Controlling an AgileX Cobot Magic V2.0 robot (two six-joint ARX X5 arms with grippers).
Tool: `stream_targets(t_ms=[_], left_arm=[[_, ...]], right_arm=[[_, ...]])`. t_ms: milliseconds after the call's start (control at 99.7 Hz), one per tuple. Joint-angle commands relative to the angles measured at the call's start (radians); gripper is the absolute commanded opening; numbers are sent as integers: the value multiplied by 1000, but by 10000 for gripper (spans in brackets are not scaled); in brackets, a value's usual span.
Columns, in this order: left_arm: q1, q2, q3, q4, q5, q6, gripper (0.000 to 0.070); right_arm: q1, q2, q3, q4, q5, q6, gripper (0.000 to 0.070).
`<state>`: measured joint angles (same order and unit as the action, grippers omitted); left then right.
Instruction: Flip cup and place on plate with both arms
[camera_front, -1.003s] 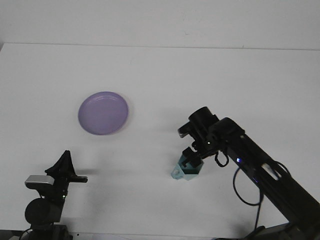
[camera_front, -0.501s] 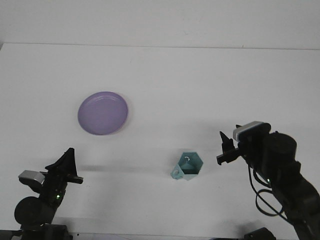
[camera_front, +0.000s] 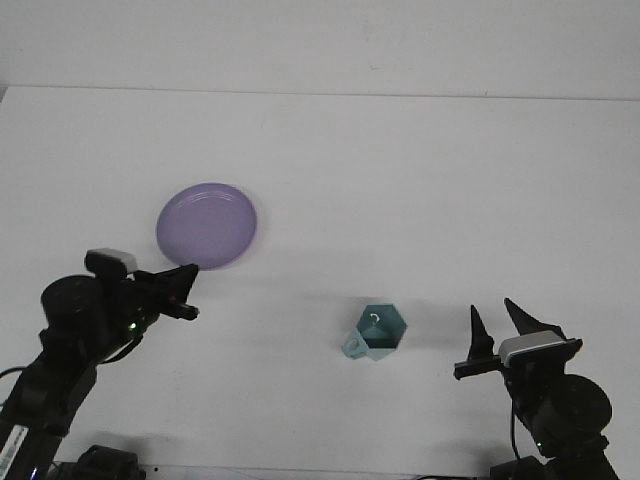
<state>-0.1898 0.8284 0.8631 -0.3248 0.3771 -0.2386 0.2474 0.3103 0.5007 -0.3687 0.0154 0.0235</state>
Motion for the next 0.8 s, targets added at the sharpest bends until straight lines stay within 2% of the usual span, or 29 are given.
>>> stream_targets(t_ms=[0,120,150,181,271,321,592,792], left_arm=[[-42,74,68,-27,14,53,13],[-138,212,174,-97,14,70,20],[-166,253,202,-115,14,70,41],[-190,288,227,-128,14,70,98],[-257,387,299,-165,14,70,351],[-293,441,343,-195,14,70,413],[-451,726,603,-385,13,123,422],[-541,883,723,-413,13,126,422]], right_arm=[[1,-12,5,25,8,8,361],[1,-16,5,26,11,8,361],[1,-15,5,25,11,8,361],[1,-15,5,24,11,8,361],[1,-15,5,25,11,8,361],[1,-15,5,25,11,8,361],[1,-15,5,26,11,8,361],[1,-15,5,27,11,8,361]])
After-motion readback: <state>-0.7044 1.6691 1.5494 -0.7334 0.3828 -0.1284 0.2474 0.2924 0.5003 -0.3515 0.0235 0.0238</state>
